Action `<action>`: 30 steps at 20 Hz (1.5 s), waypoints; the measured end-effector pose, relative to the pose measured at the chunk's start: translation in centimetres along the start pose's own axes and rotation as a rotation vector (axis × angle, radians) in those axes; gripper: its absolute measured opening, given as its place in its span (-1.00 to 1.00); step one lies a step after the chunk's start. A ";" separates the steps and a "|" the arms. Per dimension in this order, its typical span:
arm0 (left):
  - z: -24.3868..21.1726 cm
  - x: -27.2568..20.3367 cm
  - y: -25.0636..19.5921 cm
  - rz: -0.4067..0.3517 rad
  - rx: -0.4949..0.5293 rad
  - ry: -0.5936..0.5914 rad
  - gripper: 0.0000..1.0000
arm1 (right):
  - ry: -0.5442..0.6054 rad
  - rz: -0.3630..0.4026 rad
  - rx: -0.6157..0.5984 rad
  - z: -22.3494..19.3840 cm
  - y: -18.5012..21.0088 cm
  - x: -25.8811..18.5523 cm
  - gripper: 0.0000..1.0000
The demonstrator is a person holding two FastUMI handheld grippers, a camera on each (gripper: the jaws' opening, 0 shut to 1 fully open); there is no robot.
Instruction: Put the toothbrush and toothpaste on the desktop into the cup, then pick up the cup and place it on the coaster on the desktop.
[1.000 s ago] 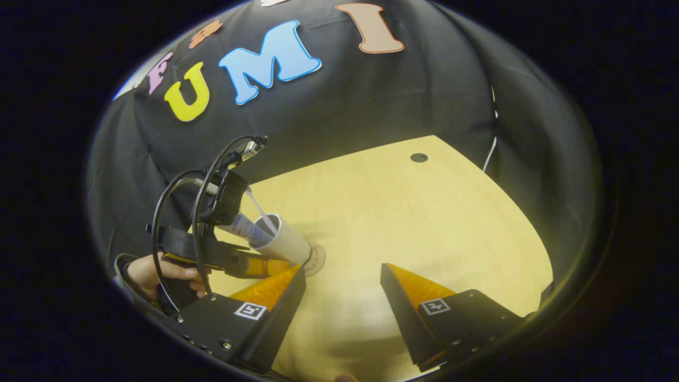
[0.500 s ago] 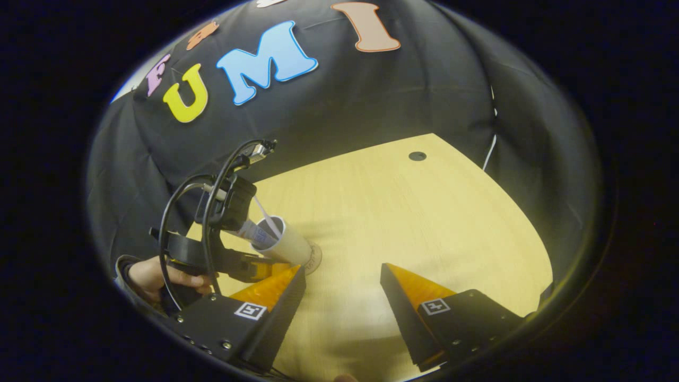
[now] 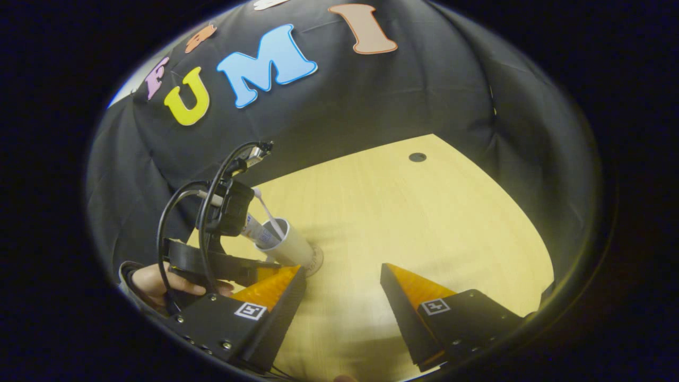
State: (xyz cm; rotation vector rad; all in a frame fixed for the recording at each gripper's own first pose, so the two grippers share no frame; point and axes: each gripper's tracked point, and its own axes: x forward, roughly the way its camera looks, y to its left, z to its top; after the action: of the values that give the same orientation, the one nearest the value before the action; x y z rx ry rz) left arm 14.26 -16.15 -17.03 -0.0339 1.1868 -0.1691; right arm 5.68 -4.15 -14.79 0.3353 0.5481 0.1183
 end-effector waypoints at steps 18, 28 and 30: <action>-3.3 -14.9 2.4 0.025 -0.113 -0.396 0.84 | -0.209 0.010 -0.235 5.0 1.5 -3.2 0.80; -2.6 -26.2 4.4 0.048 -0.086 -0.822 0.83 | -0.386 -0.049 -0.331 7.6 4.9 -8.0 0.80; -2.4 -28.1 5.4 0.061 -0.082 -0.894 0.80 | -0.405 -0.076 -0.347 7.6 5.0 -8.6 0.80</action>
State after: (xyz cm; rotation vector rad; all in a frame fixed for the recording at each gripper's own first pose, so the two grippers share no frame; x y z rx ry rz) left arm 2.44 -6.48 7.34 -0.1304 0.3005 -0.0367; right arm 2.31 -3.31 -2.78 -0.0046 0.1326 0.0673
